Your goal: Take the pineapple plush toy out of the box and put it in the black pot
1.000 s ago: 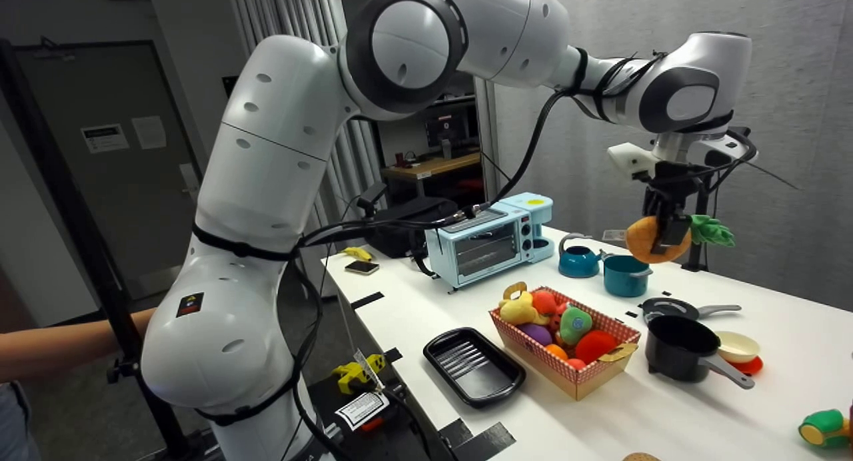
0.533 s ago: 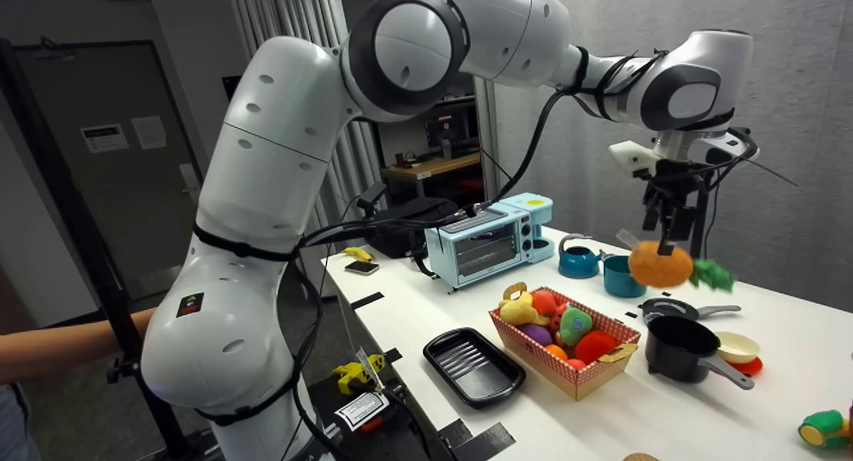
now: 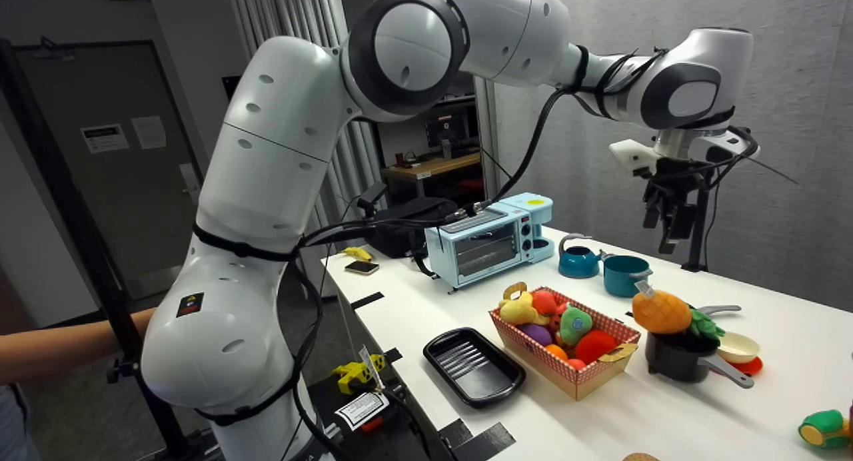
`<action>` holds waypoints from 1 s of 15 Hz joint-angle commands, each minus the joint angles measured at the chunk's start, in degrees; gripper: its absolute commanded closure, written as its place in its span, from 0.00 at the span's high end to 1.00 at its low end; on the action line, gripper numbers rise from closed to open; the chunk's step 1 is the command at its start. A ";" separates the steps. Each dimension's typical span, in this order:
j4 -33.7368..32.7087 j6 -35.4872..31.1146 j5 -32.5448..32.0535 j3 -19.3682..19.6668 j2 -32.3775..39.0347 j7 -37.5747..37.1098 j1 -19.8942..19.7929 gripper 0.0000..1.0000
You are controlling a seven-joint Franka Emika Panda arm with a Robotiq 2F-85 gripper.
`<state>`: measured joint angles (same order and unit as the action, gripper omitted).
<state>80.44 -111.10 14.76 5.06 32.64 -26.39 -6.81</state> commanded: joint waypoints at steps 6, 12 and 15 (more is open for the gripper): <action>-2.55 1.01 -0.89 0.58 0.90 -0.40 0.72 1.00; 1.47 -0.87 -2.57 0.24 -2.59 2.12 2.09 1.00; 4.37 -2.72 -4.81 0.27 -4.89 3.48 3.48 1.00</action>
<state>80.70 -111.38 12.24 5.00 31.21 -24.72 -4.78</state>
